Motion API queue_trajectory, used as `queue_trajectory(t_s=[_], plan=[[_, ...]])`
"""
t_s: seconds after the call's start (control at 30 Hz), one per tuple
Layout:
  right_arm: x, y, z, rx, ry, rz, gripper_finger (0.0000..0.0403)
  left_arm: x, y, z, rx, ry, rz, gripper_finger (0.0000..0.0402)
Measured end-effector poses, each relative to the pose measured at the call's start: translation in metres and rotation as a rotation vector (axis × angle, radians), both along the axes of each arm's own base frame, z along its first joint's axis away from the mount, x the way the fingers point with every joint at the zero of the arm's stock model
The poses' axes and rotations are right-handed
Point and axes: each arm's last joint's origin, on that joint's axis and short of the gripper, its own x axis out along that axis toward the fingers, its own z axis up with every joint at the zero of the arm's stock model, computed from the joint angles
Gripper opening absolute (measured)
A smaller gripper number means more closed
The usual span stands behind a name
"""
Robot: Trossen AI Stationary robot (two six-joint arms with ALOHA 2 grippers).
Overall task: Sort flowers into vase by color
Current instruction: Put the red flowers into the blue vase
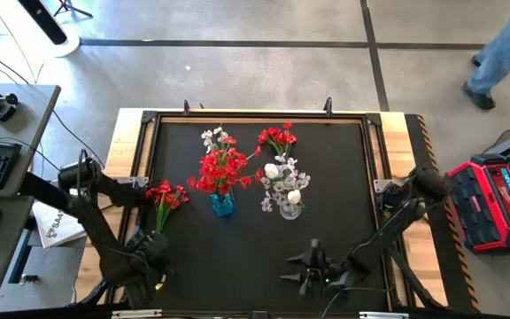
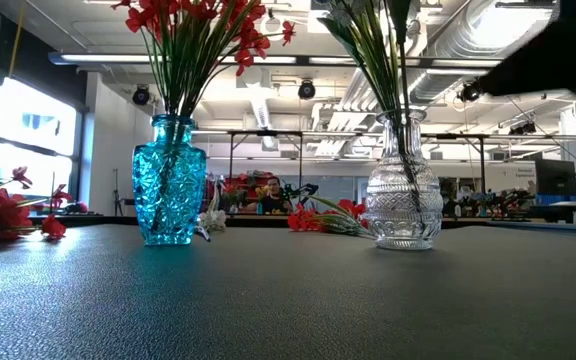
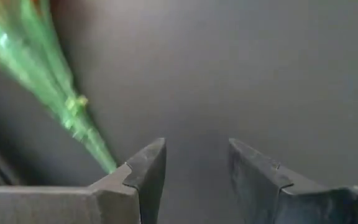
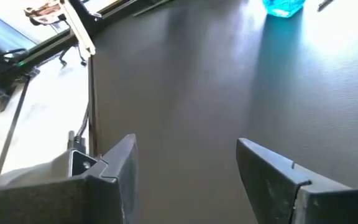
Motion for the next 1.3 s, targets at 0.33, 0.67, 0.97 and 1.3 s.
queue_trajectory(t_s=[0.33,0.67,0.97,1.3], plan=[[0.028,-0.003,-0.02,-0.05,-0.018,-0.016,0.0204,-0.02,0.004,-0.028,0.014,0.159,0.215,0.0172],[0.034,-0.007,-0.017,-0.053,-0.044,-0.022,0.0204,-0.016,0.018,-0.04,-0.002,0.194,0.262,0.0179],[0.035,-0.006,-0.016,-0.063,-0.053,-0.019,0.0204,-0.006,0.025,-0.033,-0.059,0.207,0.267,0.0182],[0.035,-0.006,-0.015,-0.058,-0.06,-0.02,0.0204,-0.006,0.042,-0.041,-0.064,0.339,0.305,0.0184]])
